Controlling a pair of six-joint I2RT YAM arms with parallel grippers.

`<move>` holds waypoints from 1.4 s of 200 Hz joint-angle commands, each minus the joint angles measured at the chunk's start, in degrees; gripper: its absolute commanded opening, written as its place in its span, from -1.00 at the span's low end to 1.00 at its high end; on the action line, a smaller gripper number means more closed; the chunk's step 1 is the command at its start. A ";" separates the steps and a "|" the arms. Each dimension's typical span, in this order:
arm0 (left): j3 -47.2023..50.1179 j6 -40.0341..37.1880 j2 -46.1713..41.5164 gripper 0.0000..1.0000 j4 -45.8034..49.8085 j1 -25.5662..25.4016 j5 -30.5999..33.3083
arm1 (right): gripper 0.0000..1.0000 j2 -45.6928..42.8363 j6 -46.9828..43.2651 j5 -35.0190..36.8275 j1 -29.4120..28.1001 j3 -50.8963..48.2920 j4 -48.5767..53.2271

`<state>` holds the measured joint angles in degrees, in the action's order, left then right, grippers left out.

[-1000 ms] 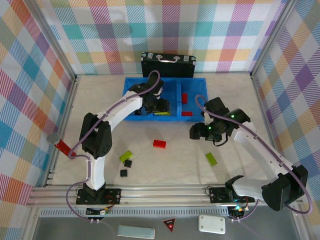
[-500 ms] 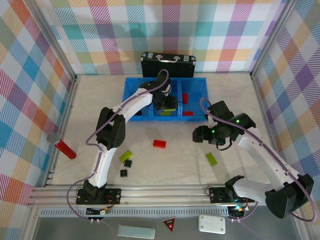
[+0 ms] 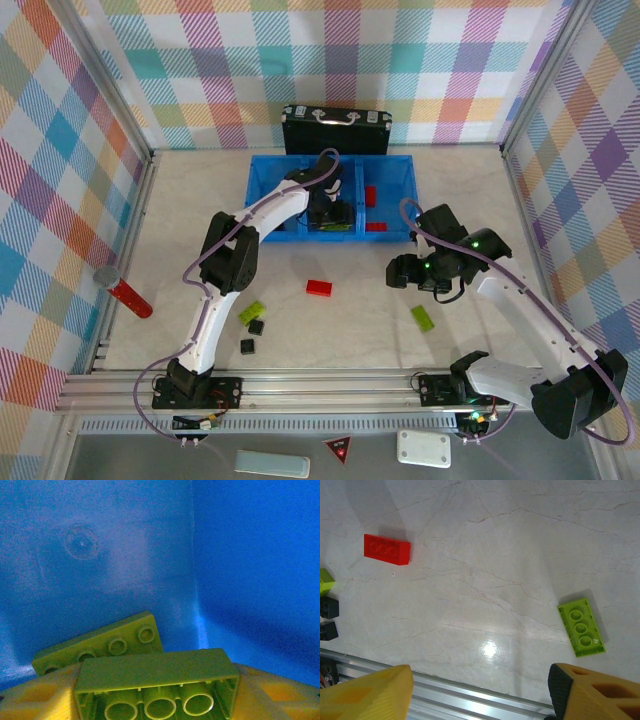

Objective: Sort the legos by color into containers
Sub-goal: Place the lego in the container.

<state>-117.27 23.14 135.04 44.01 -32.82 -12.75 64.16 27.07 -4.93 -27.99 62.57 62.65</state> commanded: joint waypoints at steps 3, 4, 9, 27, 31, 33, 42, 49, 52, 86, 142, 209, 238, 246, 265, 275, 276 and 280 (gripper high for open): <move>-1.68 0.76 0.81 0.31 2.27 0.47 -1.50 | 0.46 -0.42 0.70 -0.14 -0.31 -0.34 0.58; -1.70 0.77 0.78 0.31 2.29 0.47 -1.49 | 0.46 -0.43 0.70 -0.15 -0.31 -0.34 0.56; -1.65 0.73 0.73 0.32 2.31 0.52 -1.48 | 0.46 -0.36 0.69 -0.17 -0.31 -0.34 0.59; -1.56 0.78 0.23 0.37 2.18 0.54 -1.40 | 0.46 -0.28 0.70 -0.26 -0.31 -0.34 0.63; -1.47 0.79 0.11 0.37 2.14 0.58 -1.41 | 0.46 -0.27 0.70 -0.26 -0.31 -0.34 0.63; -1.42 0.84 0.06 0.38 2.20 0.61 -1.42 | 0.46 -0.26 0.70 -0.21 -0.31 -0.34 0.63; -1.40 0.85 -0.29 0.40 2.12 0.66 -1.40 | 0.46 -0.27 0.74 -0.26 -0.33 -0.34 0.63; -1.38 0.86 -0.56 0.41 1.96 0.66 -1.40 | 0.46 -0.33 0.71 -0.34 -0.31 -0.32 0.67; -1.42 0.92 -0.64 0.42 2.00 0.65 -1.46 | 0.46 -0.33 0.77 -0.34 -0.31 -0.26 0.59; -1.33 0.86 -2.19 0.51 2.13 0.69 -1.34 | 0.46 -0.09 0.72 -0.17 -0.31 -0.38 0.50; -0.37 0.49 -5.16 0.54 2.67 0.83 -0.74 | 0.46 0.26 0.54 0.34 -0.36 -0.69 0.54; 0.47 0.09 -9.52 0.55 3.06 1.18 -0.35 | 0.46 0.79 0.36 1.00 -0.31 -0.69 0.54; 0.69 -0.50 -11.14 0.56 3.71 1.31 0.53 | 0.46 0.88 0.37 0.97 -0.31 -0.60 0.46; 0.73 -0.67 -11.25 0.56 3.78 1.35 0.62 | 0.46 1.00 0.35 0.97 -0.32 -0.60 0.50; 1.31 -0.65 -11.12 0.56 3.65 1.57 0.58 | 0.46 1.19 0.26 0.86 -0.31 -0.60 0.50; 1.85 -0.55 -10.88 0.56 3.08 1.69 0.45 | 0.46 1.17 0.26 0.72 -0.33 -0.68 0.45; 1.86 -0.55 -10.87 0.56 3.04 1.70 0.45 | 0.46 1.16 0.26 0.72 -0.32 -0.68 0.45; 2.16 -0.47 -10.70 0.56 2.81 1.70 0.32 | 0.46 1.12 0.31 0.71 -0.31 -0.69 0.45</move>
<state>-115.61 22.83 128.49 49.43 -31.94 -10.92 65.06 27.03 -4.47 -28.10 62.50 62.63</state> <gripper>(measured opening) 0.776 0.731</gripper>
